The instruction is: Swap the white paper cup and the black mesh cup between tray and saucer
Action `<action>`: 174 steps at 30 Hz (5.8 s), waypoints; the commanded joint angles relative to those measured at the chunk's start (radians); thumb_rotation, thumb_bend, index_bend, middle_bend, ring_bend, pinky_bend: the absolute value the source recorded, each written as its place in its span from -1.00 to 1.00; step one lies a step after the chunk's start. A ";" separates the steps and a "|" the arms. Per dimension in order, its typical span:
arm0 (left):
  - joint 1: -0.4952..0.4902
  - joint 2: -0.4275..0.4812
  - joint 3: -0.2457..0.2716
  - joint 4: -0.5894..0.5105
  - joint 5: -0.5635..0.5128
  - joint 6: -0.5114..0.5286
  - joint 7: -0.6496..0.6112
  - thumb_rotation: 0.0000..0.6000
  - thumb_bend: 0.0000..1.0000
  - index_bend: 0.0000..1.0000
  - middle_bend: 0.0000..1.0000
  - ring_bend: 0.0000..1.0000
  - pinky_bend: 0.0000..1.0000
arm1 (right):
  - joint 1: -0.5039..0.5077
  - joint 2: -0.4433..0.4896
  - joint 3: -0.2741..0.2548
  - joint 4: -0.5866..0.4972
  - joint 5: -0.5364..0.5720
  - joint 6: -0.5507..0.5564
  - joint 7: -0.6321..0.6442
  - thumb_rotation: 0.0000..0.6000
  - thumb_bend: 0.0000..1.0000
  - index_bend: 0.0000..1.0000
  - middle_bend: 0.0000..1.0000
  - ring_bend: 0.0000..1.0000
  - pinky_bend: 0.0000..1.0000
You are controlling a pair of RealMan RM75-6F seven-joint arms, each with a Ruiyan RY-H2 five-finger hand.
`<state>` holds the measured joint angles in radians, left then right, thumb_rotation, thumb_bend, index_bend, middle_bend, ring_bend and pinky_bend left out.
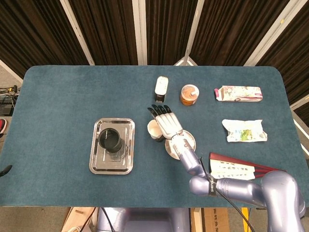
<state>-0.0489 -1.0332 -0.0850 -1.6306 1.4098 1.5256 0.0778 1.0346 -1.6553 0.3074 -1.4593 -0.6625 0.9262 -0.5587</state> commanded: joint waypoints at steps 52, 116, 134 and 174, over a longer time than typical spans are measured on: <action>-0.647 -0.366 -0.101 -0.100 -0.390 -0.618 0.283 1.00 -0.86 -0.68 -1.00 -1.00 -1.00 | -0.823 0.629 -0.414 -0.312 -0.641 0.493 0.453 1.00 -1.00 -1.00 -1.00 -1.00 -1.00; -0.810 -0.529 -0.130 -0.230 -0.428 -0.516 0.483 1.00 0.00 -0.06 -0.27 -0.28 -0.22 | -0.901 0.656 -0.293 -0.318 -0.653 0.419 0.509 1.00 -1.00 -1.00 -1.00 -1.00 -1.00; -0.922 -0.645 -0.121 -0.180 -0.631 -0.492 0.665 1.00 -0.45 -0.33 -0.75 -0.85 -0.63 | -0.915 0.672 -0.275 -0.311 -0.652 0.411 0.544 1.00 -1.00 -1.00 -1.00 -1.00 -1.00; -1.092 -0.664 -0.274 0.178 -0.743 -0.683 0.437 1.00 -1.00 -0.64 -1.00 -1.00 -0.99 | -0.927 0.664 -0.216 -0.267 -0.513 0.397 0.473 1.00 -1.00 -1.00 -1.00 -1.00 -1.00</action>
<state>-1.1086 -1.6574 -0.3450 -1.5201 0.6876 0.8890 0.5463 0.1080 -0.9914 0.0898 -1.7273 -1.1764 1.3225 -0.0843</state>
